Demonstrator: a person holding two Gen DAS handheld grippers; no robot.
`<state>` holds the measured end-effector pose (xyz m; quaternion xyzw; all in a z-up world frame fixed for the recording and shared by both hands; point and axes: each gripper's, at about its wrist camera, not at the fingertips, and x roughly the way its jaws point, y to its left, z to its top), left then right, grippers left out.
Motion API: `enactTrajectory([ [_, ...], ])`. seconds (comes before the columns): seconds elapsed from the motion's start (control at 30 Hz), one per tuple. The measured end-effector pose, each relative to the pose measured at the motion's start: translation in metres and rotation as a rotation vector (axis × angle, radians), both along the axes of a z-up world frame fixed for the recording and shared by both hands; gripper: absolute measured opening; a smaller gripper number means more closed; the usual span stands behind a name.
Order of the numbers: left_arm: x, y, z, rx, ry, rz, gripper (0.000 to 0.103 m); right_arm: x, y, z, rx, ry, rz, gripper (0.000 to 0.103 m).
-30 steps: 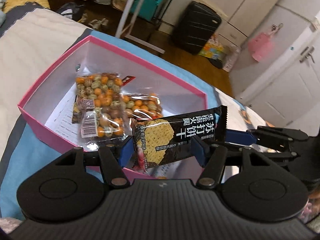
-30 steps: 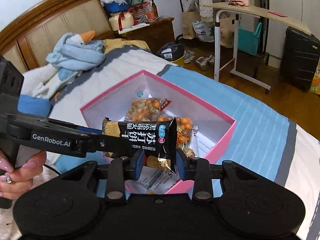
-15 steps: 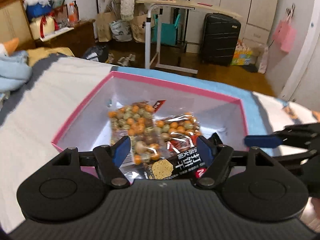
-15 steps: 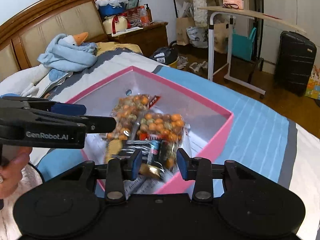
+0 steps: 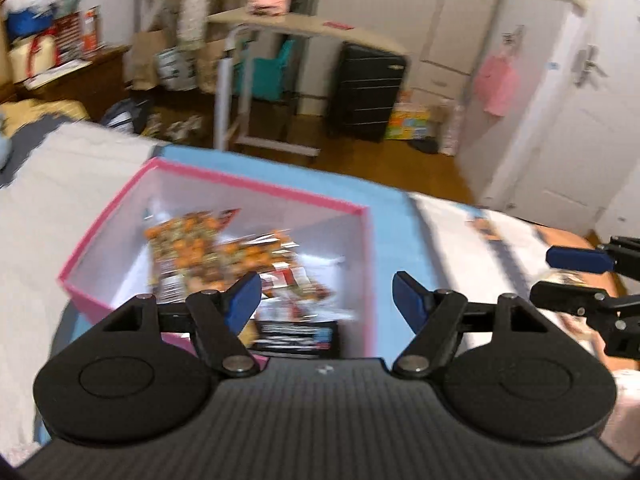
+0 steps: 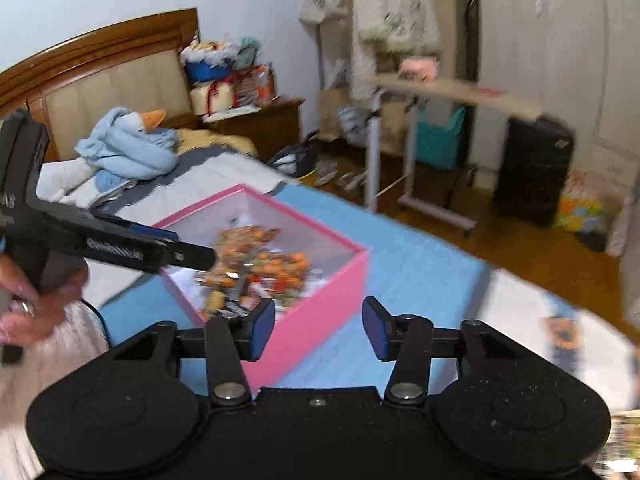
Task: Organize snacks
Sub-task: 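Reach both tools to the cream noodle bag and grasp it together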
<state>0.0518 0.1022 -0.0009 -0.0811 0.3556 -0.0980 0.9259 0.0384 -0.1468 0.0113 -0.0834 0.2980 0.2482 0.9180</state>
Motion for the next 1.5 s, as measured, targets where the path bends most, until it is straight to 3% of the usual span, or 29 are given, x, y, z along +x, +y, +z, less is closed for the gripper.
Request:
enactTrajectory([
  [0.13, -0.005, -0.044, 0.018, -0.016, -0.020, -0.104, 0.072, -0.027, -0.061, 0.008, -0.037, -0.030, -0.103, 0.064],
  [0.27, -0.003, -0.093, 0.014, -0.048, -0.033, -0.221, 0.073, -0.046, -0.122, -0.006, -0.044, -0.026, -0.237, 0.068],
  [0.43, -0.005, -0.137, -0.007, -0.079, -0.030, -0.340, 0.073, -0.058, -0.185, -0.036, 0.023, 0.037, -0.338, 0.080],
  [0.53, 0.002, -0.160, -0.021, -0.080, 0.001, -0.382, 0.074, -0.056, -0.214, -0.054, 0.060, 0.025, -0.401, 0.083],
  [0.6, 0.010, -0.176, -0.030, -0.098, 0.014, -0.409, 0.079, -0.050, -0.233, -0.066, 0.103, -0.002, -0.466, 0.094],
  [0.83, 0.050, -0.245, -0.081, -0.109, 0.102, -0.479, 0.080, -0.015, -0.306, -0.122, 0.299, 0.114, -0.696, 0.095],
  [1.0, 0.084, -0.291, -0.114, -0.199, 0.191, -0.526, 0.080, 0.007, -0.326, -0.141, 0.191, 0.093, -0.806, 0.095],
  [1.07, 0.097, -0.310, -0.122, -0.246, 0.218, -0.533, 0.080, 0.014, -0.331, -0.147, 0.168, 0.073, -0.797, 0.095],
  [1.13, 0.108, -0.329, -0.130, -0.294, 0.262, -0.556, 0.079, 0.021, -0.342, -0.152, 0.215, 0.111, -0.784, 0.095],
  [1.2, 0.116, -0.351, -0.140, -0.335, 0.319, -0.641, 0.079, 0.029, -0.352, -0.158, 0.274, 0.150, -0.776, 0.095],
  [1.37, 0.115, -0.389, -0.155, -0.295, 0.320, -0.657, 0.079, 0.039, -0.382, -0.175, 0.449, 0.210, -0.861, 0.095],
  [1.5, 0.113, -0.405, -0.167, -0.274, 0.340, -0.638, 0.079, 0.043, -0.390, -0.192, 0.543, 0.286, -0.858, 0.095],
])
